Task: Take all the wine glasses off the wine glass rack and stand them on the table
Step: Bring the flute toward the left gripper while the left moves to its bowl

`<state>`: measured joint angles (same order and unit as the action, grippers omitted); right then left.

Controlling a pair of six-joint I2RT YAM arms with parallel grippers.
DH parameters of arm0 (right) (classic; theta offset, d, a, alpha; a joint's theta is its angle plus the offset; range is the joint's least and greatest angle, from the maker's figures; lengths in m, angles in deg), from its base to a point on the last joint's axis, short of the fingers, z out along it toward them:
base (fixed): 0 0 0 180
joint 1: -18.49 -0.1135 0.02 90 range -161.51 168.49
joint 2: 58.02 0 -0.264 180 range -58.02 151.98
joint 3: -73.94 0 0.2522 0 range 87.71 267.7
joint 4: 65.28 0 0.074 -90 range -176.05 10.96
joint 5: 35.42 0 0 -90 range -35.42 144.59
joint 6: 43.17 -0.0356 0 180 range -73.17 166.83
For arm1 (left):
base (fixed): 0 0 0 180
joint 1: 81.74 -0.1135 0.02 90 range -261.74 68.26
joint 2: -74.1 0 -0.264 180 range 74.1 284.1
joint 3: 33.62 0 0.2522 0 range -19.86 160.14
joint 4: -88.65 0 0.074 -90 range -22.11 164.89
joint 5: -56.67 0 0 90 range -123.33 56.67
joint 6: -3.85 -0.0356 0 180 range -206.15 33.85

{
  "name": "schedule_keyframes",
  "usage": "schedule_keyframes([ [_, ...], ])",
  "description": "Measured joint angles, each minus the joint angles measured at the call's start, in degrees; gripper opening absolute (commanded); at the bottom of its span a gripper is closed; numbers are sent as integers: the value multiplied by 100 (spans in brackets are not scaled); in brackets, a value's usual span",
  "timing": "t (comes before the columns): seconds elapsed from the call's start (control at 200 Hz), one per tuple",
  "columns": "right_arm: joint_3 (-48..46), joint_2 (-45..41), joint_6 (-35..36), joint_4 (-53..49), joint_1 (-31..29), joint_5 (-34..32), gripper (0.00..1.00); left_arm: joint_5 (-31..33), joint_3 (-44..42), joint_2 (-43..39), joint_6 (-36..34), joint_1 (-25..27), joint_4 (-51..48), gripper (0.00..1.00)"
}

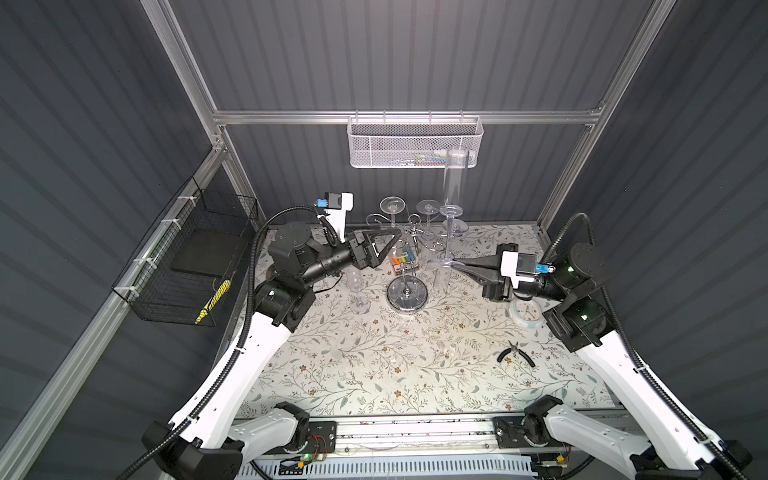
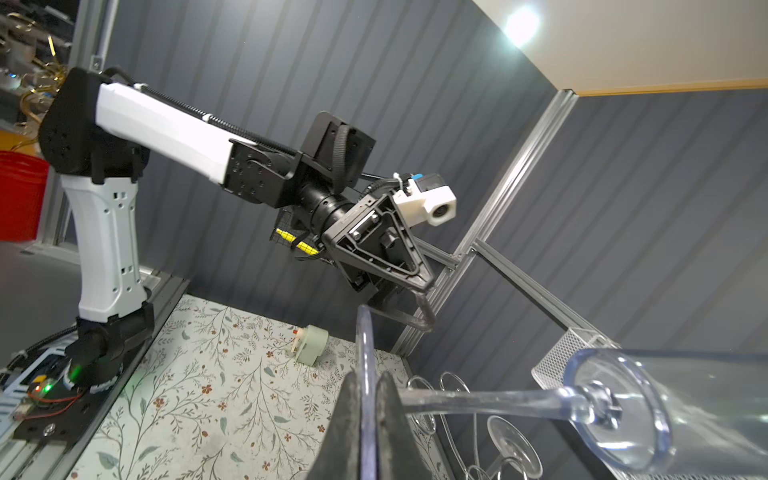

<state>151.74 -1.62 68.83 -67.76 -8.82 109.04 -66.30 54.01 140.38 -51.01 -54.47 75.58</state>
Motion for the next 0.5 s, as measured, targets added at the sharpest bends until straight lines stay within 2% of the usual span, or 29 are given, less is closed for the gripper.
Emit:
schedule_keyframes([
  [0.285, 131, 127, 1541, -966, -503, -50, 0, -966, -44, 251, 282, 85, 474, 92],
  [0.5, 306, 236, 2197, -1360, -737, -168, 0, -1283, 22, 378, 85, 647, 372, 85],
])
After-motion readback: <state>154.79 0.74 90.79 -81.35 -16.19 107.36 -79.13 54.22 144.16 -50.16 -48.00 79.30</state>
